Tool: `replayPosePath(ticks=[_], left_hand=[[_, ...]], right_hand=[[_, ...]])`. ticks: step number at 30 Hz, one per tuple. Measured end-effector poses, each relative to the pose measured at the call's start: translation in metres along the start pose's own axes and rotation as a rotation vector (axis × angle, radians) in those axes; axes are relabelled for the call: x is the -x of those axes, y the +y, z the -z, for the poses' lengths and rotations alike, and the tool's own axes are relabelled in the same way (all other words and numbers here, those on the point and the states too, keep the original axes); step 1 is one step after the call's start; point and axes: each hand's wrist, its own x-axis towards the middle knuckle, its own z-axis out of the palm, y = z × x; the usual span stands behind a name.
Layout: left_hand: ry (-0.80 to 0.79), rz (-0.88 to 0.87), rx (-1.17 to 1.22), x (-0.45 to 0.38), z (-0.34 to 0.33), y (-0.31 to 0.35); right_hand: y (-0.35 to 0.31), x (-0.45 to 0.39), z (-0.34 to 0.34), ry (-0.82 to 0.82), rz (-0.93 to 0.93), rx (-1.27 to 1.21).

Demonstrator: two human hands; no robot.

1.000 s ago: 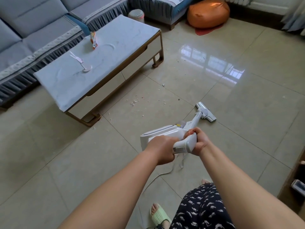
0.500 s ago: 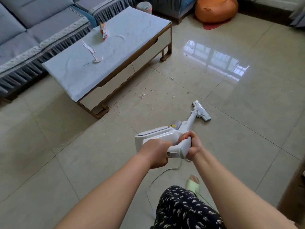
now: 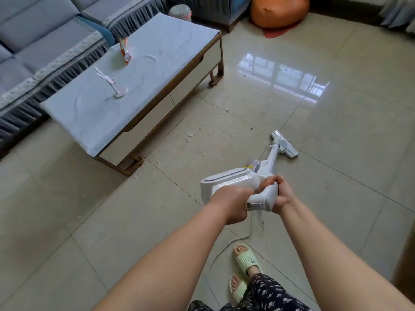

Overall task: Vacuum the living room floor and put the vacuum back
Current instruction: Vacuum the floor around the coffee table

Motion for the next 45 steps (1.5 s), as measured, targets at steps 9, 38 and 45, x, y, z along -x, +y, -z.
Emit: replayPosePath(ticks=[9, 38, 45], left_hand=[[0.022, 0.028, 0.005, -0.037, 0.037, -0.039], [-0.016, -0.02, 0.0, 0.218, 0.042, -0.329], [-0.024, -0.131, -0.062, 0.18, 0.055, -0.33]], right_hand=[[-0.008, -0.034, -0.051, -0.012, 0.036, 0.019], [0.368, -0.141, -0.075, -0.001, 0.102, 0.034], [0.337, -0.157, -0.076, -0.064, 0.161, -0.065]])
